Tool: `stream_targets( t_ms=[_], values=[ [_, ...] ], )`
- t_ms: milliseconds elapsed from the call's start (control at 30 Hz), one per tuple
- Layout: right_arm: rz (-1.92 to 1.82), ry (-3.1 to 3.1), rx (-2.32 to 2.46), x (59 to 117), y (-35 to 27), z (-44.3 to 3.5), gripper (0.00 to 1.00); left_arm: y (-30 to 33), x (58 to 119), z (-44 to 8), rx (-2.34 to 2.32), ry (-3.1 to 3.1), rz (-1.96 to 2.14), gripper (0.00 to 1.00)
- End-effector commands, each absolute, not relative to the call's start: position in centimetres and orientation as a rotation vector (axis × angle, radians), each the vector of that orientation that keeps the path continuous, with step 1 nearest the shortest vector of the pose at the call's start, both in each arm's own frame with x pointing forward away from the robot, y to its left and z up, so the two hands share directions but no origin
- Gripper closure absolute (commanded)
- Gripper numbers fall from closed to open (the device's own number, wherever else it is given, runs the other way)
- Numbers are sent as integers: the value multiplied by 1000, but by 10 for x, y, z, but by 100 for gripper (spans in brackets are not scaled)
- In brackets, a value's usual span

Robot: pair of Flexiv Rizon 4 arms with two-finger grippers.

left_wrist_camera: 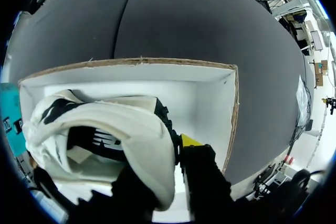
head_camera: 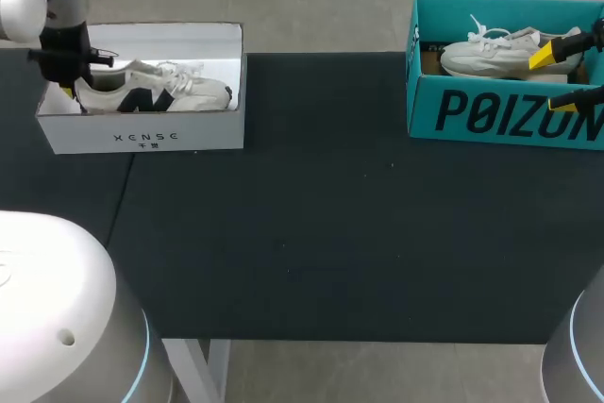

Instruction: Take the shoe out of the shoebox, open the shoe tongue, remove and reinsert the insole, then place the shoe into the shoebox

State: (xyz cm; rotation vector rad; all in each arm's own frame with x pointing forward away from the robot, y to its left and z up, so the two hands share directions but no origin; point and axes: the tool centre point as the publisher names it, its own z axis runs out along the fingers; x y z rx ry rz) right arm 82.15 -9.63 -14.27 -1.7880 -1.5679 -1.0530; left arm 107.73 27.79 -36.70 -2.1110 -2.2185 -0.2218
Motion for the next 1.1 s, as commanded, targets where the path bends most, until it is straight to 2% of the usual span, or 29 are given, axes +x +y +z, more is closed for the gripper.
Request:
stream_targets(
  t_ms=[33,200,233,267,300,600,900,1000,1100],
  values=[
    [-1052,-1569,-1791,821,-96,-143,0,279,1078,-375,-2100,-2217,-221,100],
    [-1052,-1569,-1791,821,-96,-143,0,281,1077,-381,-2083,-2211,-201,100],
    [-1052,-1569,-1791,821,-96,-143,0,280,1077,-381,-2079,-2213,-195,71],
    [-1052,-1569,-1791,821,-96,-143,0,280,1076,-381,-2080,-2214,-186,24],
    [-1052,-1569,-1791,821,-96,-143,0,280,1075,-378,-2079,-2216,-183,0],
    [-1052,-1569,-1791,821,-96,-143,0,278,1072,-336,-1990,-2341,-210,0],
    [-781,-1909,-1891,884,-143,-133,0,272,1071,-286,-1672,-2608,-247,0],
    [-791,-1946,-2039,912,-165,-128,0,269,1069,-271,-1657,-2673,-216,0],
    [-801,-1965,-2090,917,-170,-126,0,265,1067,-262,-1692,-2669,-195,0]
  ],
)
